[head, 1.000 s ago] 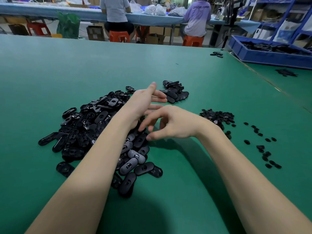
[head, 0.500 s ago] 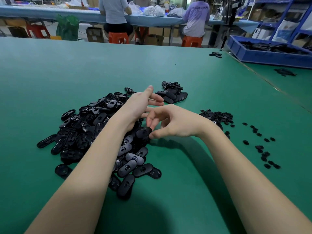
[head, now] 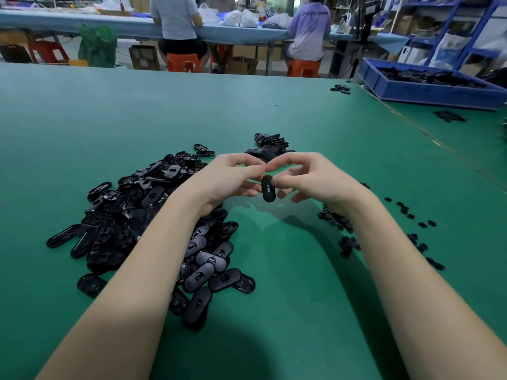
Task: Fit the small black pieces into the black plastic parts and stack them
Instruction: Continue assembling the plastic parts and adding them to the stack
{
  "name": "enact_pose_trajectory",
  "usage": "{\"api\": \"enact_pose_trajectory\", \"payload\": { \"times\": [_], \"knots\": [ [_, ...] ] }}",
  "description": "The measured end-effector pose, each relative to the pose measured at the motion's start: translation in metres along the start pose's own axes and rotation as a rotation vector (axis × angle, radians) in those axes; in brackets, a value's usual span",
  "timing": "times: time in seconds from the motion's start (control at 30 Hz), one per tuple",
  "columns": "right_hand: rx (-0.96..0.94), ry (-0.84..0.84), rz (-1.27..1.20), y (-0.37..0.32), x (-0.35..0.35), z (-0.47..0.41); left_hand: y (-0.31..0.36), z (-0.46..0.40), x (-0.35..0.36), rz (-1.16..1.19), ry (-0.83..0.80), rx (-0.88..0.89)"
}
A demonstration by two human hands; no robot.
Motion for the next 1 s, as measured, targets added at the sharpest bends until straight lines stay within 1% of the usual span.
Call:
{"api": "enact_pose_trajectory", "payload": {
  "times": [0.1, 0.2, 0.23, 0.3, 0.37, 0.4, 0.47, 0.53, 0.7, 0.93, 1.0],
  "knots": [
    [0.039, 0.109, 0.016, 0.003, -0.01, 0.001, -0.001, 0.003, 0.006, -0.002, -0.05, 0.026],
    [0.049, 0.162, 0.092, 0.002, -0.019, 0.002, -0.003, 0.003, 0.01, 0.006, -0.048, 0.026],
    [0.05, 0.188, 0.154, 0.002, -0.024, 0.002, -0.003, 0.003, 0.01, 0.017, -0.033, 0.02],
    [0.067, 0.291, 0.336, 0.004, -0.039, 0.003, -0.004, 0.002, 0.009, 0.028, 0.0, 0.008],
    [0.134, 0.395, 0.536, 0.009, -0.055, 0.006, -0.005, 0.002, 0.006, 0.018, 0.03, -0.003],
    [0.176, 0.416, 0.604, 0.013, -0.061, 0.008, -0.005, 0.001, 0.005, 0.012, 0.045, -0.008],
    [0.241, 0.411, 0.67, 0.02, -0.067, 0.011, -0.005, 0.001, 0.003, 0.018, 0.074, -0.014],
    [0.259, 0.373, 0.692, 0.024, -0.069, 0.013, -0.006, 0.001, 0.003, 0.06, 0.094, -0.023],
    [0.244, 0.345, 0.762, 0.023, -0.059, 0.009, -0.007, -0.001, 0.002, 0.129, 0.137, -0.033],
    [0.24, 0.369, 0.875, 0.021, -0.049, 0.006, -0.009, 0.0, -0.002, 0.126, 0.166, -0.05],
    [0.226, 0.356, 0.863, 0.022, -0.048, 0.006, -0.009, 0.0, -0.002, 0.118, 0.167, -0.051]
  ]
}}
Point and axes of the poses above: each hand's wrist, its own z-axis away from the middle knuckle, its own x-axis out of the palm, y = z × x, the point moved 5 cm from there along -z, towards the middle knuckle, and after that the axes turned 6 degrees about -z, right-handed, at the moved point
